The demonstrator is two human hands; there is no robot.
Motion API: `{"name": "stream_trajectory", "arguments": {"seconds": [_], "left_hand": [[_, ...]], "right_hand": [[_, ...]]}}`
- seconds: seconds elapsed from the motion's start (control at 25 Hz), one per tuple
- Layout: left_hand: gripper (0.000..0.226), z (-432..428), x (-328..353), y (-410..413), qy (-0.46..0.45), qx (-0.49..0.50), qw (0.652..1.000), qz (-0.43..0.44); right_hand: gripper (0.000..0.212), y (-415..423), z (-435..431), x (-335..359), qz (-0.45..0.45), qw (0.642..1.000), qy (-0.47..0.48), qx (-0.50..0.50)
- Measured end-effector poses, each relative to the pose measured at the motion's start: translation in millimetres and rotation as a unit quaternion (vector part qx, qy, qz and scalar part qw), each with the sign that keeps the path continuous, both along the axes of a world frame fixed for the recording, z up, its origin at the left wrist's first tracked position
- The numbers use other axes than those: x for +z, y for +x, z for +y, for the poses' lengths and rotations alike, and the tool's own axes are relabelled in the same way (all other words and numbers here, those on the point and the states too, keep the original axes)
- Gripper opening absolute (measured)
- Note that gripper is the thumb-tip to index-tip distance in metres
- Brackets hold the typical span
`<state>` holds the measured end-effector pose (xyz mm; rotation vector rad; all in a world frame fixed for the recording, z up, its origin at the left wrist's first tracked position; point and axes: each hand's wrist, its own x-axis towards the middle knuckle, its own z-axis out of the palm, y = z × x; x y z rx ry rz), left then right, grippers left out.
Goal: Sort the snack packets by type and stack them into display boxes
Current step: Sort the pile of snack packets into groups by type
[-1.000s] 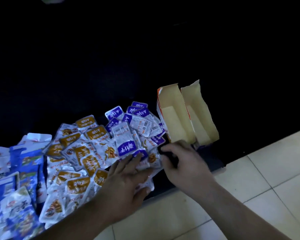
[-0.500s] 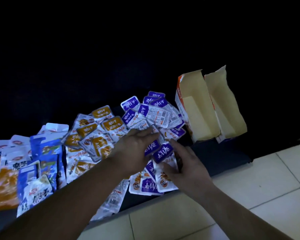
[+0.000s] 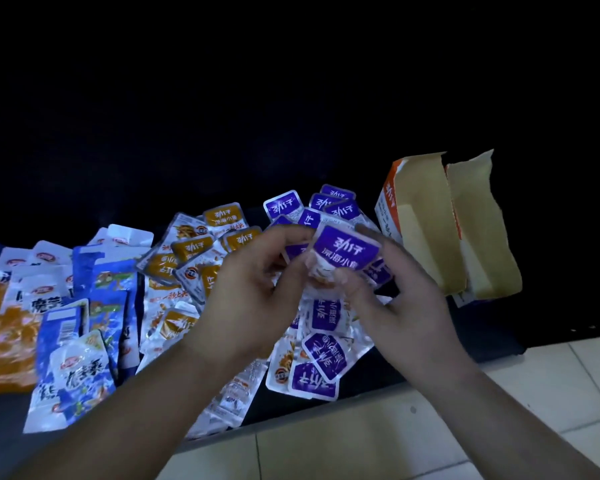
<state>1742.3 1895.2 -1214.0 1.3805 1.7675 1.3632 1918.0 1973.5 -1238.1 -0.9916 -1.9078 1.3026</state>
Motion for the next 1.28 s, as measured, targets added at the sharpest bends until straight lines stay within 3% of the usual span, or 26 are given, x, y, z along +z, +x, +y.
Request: {"name": "stream_trajectory", "arguments": {"seconds": [0.08,0.16,0.28,0.4,0.52,0.64,0.72,0.8,0.92,1.04,1.16,1.28], "left_hand": [[0.036,-1,15,9,-0.020,-0.001,0.989,-0.147],[0.048,0,14,14,-0.050,0.026,0.960,-0.273],[0.032,-2,10,22,-0.105,0.067,0.928,-0.351],[0.017,-9,5,32,-0.139,0.049,0.939,-0.311],[0.020,-8,1,41,-0.140,0.049,0.943,-0.298],[0.032,-6,-7,52,-0.161,0.018,0.950,-0.268],[0.033,-3,-26,45,-0.175,0.032,0.978,-0.108],[0.034,2,-44,38,-0.205,0.037,0.976,0.060],[0.057,13,-66,53,-0.216,0.012,0.950,0.226],[0.077,24,-81,74,-0.245,-0.002,0.899,0.364],[0.072,31,-89,74,-0.258,0.005,0.901,0.349],[0.044,26,-85,75,-0.221,0.029,0.959,0.175]], "right_hand": [[0.037,-2,-1,16,0.049,0.990,-0.126,0.044],[0.028,0,-5,13,0.046,0.982,-0.179,0.039],[0.030,6,-10,8,0.031,0.973,-0.230,0.009],[0.035,16,-5,5,0.021,0.968,-0.251,0.015],[0.029,19,-6,6,0.014,0.966,-0.257,-0.012],[0.019,27,-4,5,0.018,0.967,-0.230,-0.104],[0.020,43,4,8,-0.020,0.973,-0.173,-0.152],[0.024,64,10,7,-0.078,0.972,-0.125,-0.182],[0.044,80,6,4,-0.087,0.968,-0.144,-0.184],[0.058,81,3,-4,-0.072,0.969,-0.172,-0.160],[0.055,83,8,-5,-0.072,0.973,-0.142,-0.169],[0.055,86,5,-7,-0.081,0.973,-0.142,-0.165]]}}
